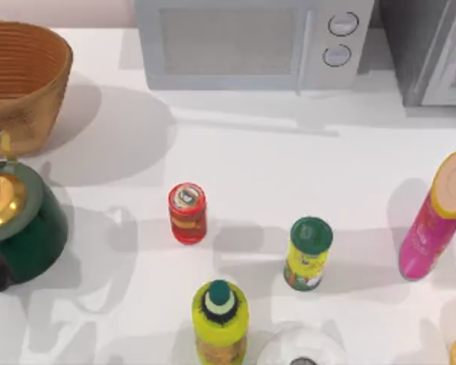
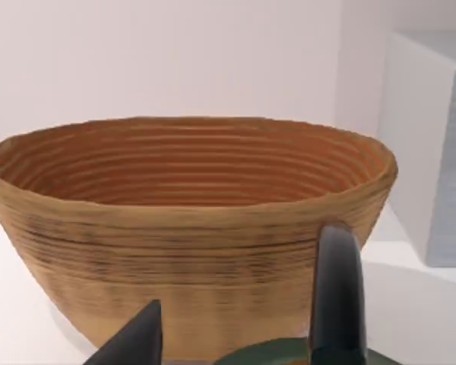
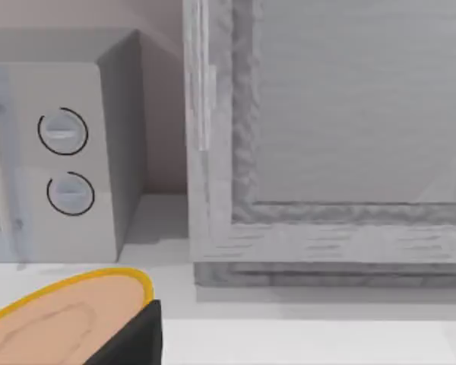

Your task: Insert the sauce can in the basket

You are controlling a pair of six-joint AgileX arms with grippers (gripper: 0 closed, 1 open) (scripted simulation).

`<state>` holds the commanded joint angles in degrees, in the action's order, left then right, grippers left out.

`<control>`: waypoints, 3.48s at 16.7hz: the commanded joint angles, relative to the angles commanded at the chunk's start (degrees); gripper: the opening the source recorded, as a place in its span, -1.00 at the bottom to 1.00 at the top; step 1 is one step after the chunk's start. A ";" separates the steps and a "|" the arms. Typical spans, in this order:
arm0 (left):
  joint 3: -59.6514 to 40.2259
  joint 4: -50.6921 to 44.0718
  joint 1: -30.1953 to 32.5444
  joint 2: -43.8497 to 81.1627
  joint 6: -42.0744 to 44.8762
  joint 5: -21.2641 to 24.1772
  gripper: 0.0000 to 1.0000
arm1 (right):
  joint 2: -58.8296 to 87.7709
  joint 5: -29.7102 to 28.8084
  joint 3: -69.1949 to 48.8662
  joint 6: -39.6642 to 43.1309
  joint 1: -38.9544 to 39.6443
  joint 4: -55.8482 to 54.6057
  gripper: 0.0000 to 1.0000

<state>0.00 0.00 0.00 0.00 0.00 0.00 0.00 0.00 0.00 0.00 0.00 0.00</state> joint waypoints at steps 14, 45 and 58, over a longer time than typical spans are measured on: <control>-32.01 -8.07 4.62 41.88 32.52 27.24 1.00 | 0.00 0.00 0.00 0.00 0.00 0.00 1.00; -56.11 -12.22 15.00 110.08 59.12 44.97 1.00 | 0.00 0.00 0.00 0.00 0.00 0.00 1.00; -55.70 -4.82 18.70 113.98 54.58 43.45 0.25 | 0.00 0.00 0.00 0.00 0.00 0.00 1.00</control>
<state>-55.70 -4.82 18.70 113.98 54.58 43.45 0.00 0.00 0.00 0.00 0.00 0.00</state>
